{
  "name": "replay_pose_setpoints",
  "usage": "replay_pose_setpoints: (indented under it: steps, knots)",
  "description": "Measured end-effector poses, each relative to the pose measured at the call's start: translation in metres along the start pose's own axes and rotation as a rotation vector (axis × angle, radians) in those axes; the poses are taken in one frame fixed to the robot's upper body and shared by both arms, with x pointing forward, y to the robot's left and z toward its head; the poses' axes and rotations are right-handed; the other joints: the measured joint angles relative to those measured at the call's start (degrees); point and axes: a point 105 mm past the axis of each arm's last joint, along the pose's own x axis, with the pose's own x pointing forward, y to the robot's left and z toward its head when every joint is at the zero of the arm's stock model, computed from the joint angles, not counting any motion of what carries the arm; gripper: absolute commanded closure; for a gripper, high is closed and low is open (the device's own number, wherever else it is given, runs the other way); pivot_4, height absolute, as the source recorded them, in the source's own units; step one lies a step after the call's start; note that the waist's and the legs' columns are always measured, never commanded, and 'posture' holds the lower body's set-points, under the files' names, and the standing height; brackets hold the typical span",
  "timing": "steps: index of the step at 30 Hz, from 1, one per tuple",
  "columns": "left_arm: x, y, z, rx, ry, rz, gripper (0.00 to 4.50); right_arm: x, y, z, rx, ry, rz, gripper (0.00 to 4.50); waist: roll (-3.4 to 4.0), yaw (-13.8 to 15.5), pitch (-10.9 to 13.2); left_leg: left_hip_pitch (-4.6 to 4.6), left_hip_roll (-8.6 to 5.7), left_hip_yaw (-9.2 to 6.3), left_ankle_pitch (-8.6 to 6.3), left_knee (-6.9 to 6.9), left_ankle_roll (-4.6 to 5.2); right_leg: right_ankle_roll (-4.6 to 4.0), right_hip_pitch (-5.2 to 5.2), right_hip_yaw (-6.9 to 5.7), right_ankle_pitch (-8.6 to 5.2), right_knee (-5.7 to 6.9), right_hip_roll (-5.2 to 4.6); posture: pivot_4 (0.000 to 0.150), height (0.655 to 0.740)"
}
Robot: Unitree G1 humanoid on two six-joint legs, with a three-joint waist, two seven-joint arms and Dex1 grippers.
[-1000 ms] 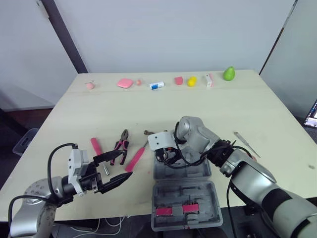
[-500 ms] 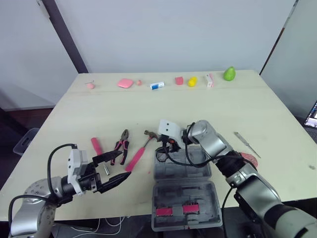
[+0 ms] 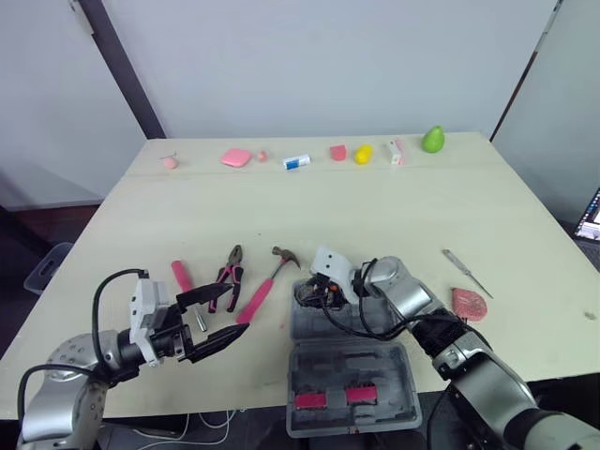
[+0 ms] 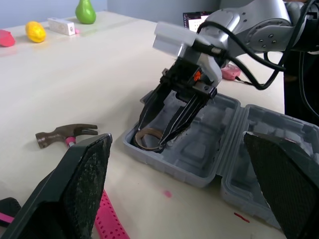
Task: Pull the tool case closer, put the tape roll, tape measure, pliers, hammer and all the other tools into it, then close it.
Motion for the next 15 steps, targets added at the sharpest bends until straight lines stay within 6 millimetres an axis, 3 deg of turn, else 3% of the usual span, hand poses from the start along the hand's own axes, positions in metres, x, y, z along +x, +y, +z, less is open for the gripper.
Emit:
replay_pose_setpoints:
  steps: [11,15]
  knots:
    - [0.002,-0.002,-0.002,-0.01,0.014,-0.015,0.0,-0.002,-0.001,-0.001,-0.014,-0.025,-0.012,2.41,-0.01,0.1,0.0,0.03,0.03,-0.02,0.0,0.0,0.0,0.0,0.03,0.02,0.0,0.0,0.01,0.15,0.74]
    - [0.0,-0.002,-0.003,-0.023,0.016,-0.006,0.0,-0.018,-0.001,0.017,-0.011,-0.152,-0.036,2.41,-0.01,0.1,0.0,-0.03,0.03,-0.01,0.0,-0.03,0.0,0.01,0.01,0.02,0.0,-0.04,-0.04,0.15,0.74]
